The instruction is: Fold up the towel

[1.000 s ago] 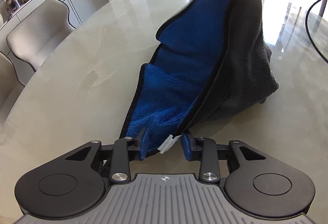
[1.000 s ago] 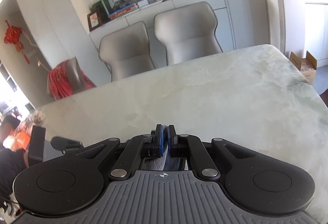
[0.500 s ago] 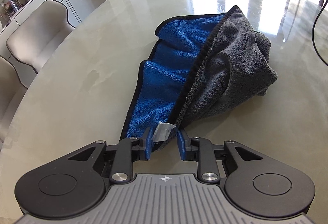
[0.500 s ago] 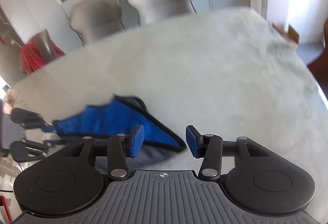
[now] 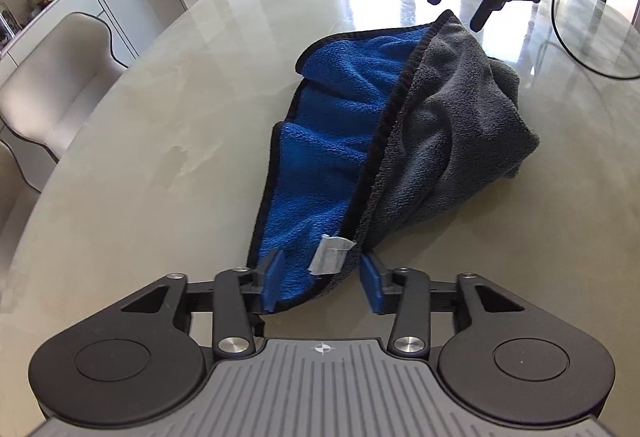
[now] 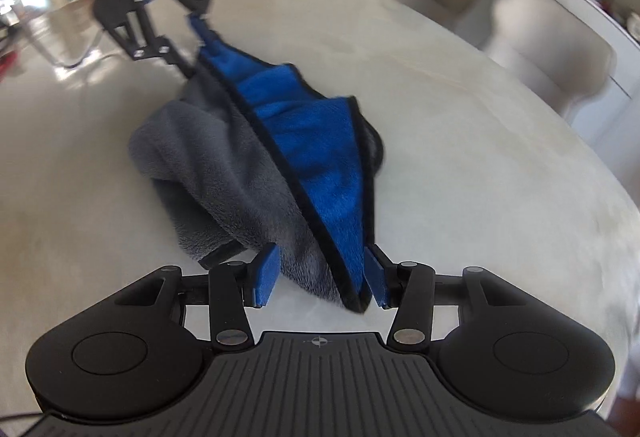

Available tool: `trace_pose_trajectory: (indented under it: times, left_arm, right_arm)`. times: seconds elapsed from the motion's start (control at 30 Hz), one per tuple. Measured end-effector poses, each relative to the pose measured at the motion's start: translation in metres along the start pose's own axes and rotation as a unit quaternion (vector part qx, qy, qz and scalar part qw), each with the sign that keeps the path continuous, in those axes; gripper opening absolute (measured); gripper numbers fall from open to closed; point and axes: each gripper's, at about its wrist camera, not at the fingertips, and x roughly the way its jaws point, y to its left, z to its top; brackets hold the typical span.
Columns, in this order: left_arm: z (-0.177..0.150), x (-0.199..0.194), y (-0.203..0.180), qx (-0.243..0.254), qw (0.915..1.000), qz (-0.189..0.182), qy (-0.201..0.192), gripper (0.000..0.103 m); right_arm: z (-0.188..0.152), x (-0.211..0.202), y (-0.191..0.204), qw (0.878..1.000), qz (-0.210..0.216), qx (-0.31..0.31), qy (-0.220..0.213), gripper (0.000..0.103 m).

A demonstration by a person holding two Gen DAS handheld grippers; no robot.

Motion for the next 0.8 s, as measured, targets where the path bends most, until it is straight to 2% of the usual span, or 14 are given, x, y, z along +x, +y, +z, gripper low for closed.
trace_pose_trajectory:
  times: [0.03, 0.07, 0.1, 0.17, 0.33, 0.43, 0.53, 0.6, 0.63, 0.7, 0.8]
  left_arm:
    - [0.0, 0.001, 0.0, 0.003, 1.0, 0.006, 0.002, 0.066]
    - [0.001, 0.001, 0.0, 0.002, 0.9999, 0.014, 0.006, 0.078]
    - [0.001, 0.002, 0.0, 0.001, 0.9998, 0.018, 0.01, 0.08]
    - [0.001, 0.002, 0.001, -0.003, 0.9999, 0.008, 0.012, 0.08]
    - [0.0, 0.0, -0.001, -0.002, 0.9999, -0.011, 0.01, 0.08]
    - [0.0, -0.001, -0.003, 0.009, 0.9998, -0.016, 0.006, 0.079]
    - [0.001, -0.001, -0.001, 0.01, 0.9994, -0.033, 0.009, 0.066]
    - [0.003, -0.001, 0.0, 0.012, 0.9986, -0.051, 0.008, 0.047]
    - [0.004, -0.001, 0.0, 0.011, 0.9983, -0.056, 0.008, 0.043]
    - [0.005, -0.001, 0.0, 0.012, 0.998, -0.061, 0.009, 0.04]
    - [0.005, 0.0, -0.001, 0.013, 0.9977, -0.066, 0.012, 0.029]
  right_arm:
    - [0.001, 0.002, -0.005, 1.0, 0.021, -0.008, 0.003, 0.048]
    - [0.001, 0.005, -0.009, 0.999, 0.037, -0.013, 0.009, 0.048]
    - [0.001, 0.007, -0.011, 0.999, 0.04, -0.014, 0.019, 0.052]
    - [0.002, 0.013, -0.016, 0.999, 0.034, -0.009, 0.04, 0.057]
    - [0.005, 0.013, -0.015, 0.999, 0.038, -0.005, 0.029, 0.057]
    - [0.008, 0.016, -0.007, 0.998, 0.039, -0.022, 0.041, 0.057]
    - [0.008, 0.019, -0.005, 0.997, 0.044, -0.023, 0.054, 0.057]
    - [0.008, 0.022, -0.006, 0.997, 0.045, -0.018, 0.059, 0.046]
    - [0.009, 0.023, -0.006, 0.997, 0.047, -0.012, 0.06, 0.042]
    - [0.008, 0.023, -0.007, 0.997, 0.052, 0.001, 0.057, 0.022]
    - [0.009, 0.025, -0.005, 0.996, 0.064, 0.002, 0.062, 0.01]
